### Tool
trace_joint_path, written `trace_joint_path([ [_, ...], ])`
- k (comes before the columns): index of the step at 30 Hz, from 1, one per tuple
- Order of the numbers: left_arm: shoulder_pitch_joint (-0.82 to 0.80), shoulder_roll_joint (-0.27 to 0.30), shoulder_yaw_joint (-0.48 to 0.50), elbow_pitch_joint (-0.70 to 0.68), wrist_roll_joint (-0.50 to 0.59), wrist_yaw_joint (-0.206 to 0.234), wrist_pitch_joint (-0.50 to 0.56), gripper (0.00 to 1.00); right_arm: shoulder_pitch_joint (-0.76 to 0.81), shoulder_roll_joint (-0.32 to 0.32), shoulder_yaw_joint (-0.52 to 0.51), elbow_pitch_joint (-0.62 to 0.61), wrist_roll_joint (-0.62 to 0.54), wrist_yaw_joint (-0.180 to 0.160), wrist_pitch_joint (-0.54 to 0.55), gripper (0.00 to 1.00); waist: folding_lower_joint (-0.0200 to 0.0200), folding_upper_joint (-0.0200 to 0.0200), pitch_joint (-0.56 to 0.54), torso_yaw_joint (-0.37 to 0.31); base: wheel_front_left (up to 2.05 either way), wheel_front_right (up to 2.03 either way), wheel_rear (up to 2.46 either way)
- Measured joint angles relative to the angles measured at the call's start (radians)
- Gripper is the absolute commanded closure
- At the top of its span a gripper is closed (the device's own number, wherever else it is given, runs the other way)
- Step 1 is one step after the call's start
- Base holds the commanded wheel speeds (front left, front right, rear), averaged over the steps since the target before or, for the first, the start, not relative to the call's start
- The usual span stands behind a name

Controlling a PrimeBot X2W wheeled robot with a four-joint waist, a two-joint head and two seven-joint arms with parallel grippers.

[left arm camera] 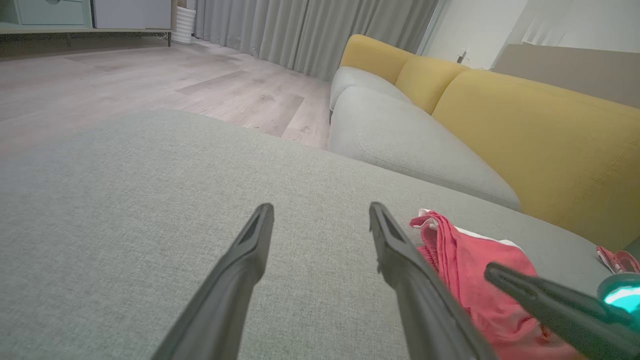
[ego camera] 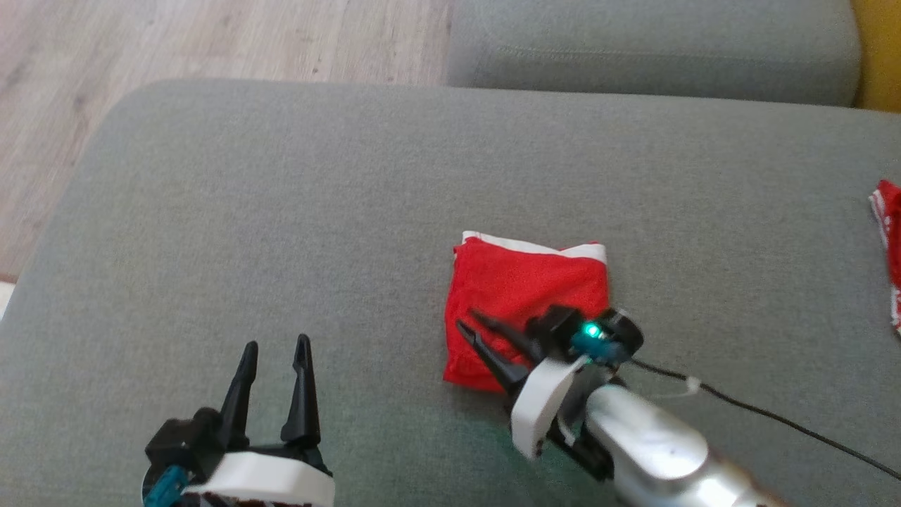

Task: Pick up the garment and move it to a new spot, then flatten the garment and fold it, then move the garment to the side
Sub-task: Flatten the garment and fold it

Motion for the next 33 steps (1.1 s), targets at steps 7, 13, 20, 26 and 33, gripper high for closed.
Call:
trace_joint_path([
  [7,0.005,0.003,0.002,0.011,0.017,0.001,0.0,0.0,0.005,0.0,-0.206,-0.033,-0.019,0.0,-0.055,0.0,-0.0002,0.0,-0.051,-0.031,0.0,0.0,0.0],
  [13,0.01,0.007,-0.012,0.017,0.03,0.009,0.0,0.0,0.117,0.0,-0.461,-0.106,-0.106,0.0,-0.066,0.0,-0.0002,0.0,-0.085,-0.063,0.0,0.0,0.0],
  [20,0.05,0.013,-0.012,0.053,0.044,0.018,0.0,0.0,0.36,0.011,-0.724,-0.248,-0.207,0.0,-0.07,0.0,-0.0002,0.0,-0.111,-0.085,0.0,0.0,0.0],
  [26,0.09,0.013,0.005,0.079,0.044,0.018,0.0,0.0,0.505,0.025,-0.788,-0.388,-0.207,0.0,-0.061,0.0,-0.0002,0.0,-0.122,-0.096,0.0,0.0,0.0],
  [33,0.112,0.007,0.021,0.094,0.061,0.014,0.0,0.0,0.582,0.03,-0.811,-0.476,-0.22,0.0,-0.026,0.0,-0.0001,0.0,-0.123,-0.095,0.0,0.0,0.0],
])
